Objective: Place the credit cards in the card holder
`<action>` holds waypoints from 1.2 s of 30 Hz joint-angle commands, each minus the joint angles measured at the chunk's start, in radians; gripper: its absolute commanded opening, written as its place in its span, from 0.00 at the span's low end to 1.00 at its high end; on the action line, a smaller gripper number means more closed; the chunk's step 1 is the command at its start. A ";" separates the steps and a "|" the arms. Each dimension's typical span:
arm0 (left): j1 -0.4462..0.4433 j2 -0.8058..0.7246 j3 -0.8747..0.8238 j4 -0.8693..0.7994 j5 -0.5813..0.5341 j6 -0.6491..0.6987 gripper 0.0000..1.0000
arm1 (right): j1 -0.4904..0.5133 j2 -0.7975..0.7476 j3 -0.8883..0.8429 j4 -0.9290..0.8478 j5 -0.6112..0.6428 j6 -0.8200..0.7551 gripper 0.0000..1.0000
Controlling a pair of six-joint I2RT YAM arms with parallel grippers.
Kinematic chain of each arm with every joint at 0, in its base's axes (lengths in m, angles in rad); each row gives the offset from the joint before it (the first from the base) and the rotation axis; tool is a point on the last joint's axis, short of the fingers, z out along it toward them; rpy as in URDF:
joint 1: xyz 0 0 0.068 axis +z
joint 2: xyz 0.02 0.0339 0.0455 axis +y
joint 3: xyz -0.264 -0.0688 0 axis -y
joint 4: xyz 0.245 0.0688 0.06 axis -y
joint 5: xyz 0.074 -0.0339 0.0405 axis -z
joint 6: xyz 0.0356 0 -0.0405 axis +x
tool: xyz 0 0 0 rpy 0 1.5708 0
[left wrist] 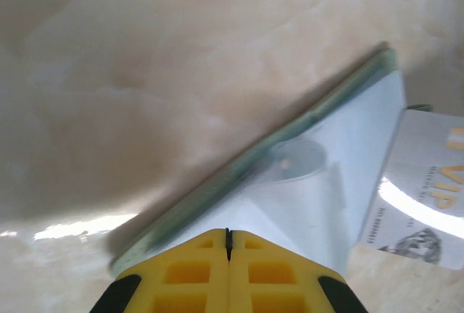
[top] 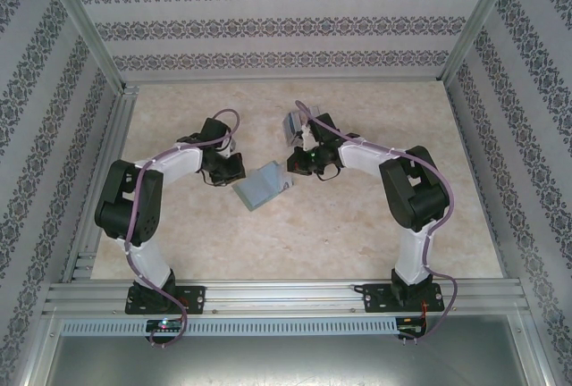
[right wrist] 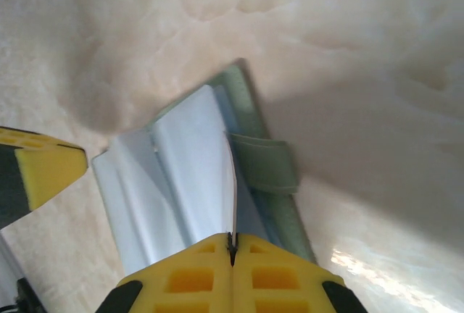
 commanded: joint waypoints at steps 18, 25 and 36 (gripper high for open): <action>0.028 -0.064 0.023 -0.041 0.050 0.018 0.00 | -0.030 0.051 0.272 -0.259 -0.048 -0.207 0.05; 0.003 -0.034 0.033 -0.053 0.069 0.016 0.07 | 0.018 0.114 0.364 -0.347 -0.075 -0.298 0.05; 0.001 0.023 -0.056 0.026 0.063 -0.014 0.06 | 0.147 0.209 0.457 -0.389 -0.129 -0.319 0.05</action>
